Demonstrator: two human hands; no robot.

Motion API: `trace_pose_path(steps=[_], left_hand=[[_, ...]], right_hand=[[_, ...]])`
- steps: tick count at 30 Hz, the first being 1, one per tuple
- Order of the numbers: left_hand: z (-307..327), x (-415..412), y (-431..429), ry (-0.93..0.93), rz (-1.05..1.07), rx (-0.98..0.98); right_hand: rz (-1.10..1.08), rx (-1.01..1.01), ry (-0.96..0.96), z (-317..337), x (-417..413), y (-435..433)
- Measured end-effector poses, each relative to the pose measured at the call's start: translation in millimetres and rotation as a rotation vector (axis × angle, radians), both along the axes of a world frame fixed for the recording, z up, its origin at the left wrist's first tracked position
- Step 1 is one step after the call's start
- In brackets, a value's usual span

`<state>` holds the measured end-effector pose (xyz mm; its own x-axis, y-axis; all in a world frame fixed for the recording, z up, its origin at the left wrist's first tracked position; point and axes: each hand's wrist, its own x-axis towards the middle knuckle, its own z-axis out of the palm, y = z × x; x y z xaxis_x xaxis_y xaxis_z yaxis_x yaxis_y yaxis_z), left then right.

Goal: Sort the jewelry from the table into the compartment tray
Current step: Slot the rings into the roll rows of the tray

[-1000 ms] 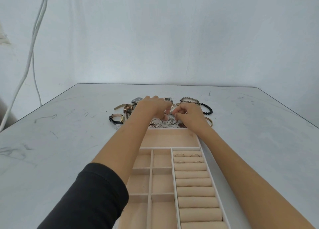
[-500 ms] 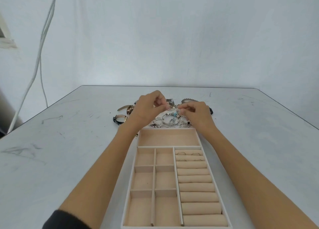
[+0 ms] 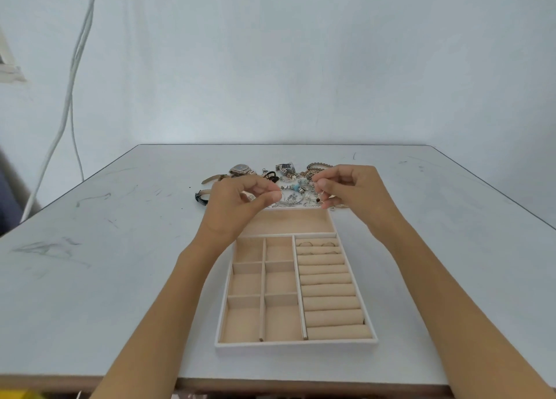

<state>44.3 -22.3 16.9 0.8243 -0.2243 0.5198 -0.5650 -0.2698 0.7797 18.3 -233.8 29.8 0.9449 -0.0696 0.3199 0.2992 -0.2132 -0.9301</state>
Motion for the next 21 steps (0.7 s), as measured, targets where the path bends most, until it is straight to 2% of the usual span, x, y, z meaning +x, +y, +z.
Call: trace_pose_path(steps=[4,10,17,21], left_hand=[[-2,-13,-3,-0.015,-0.034,-0.007],[-5,-23,-1,-0.031,-0.032,-0.004],[-6,-25,1,-0.043,0.024,0.021],[-6,-26,1,-0.047,0.024,0.034]], right_hand=[[0.01,-0.059,-0.03,-3,-33,3],[-0.083,-0.315,-0.071,-24,-70,1],[-0.113,-0.376,-0.111,-37,-85,1],[-0.136,-0.487,-0.138,-39,-83,0]])
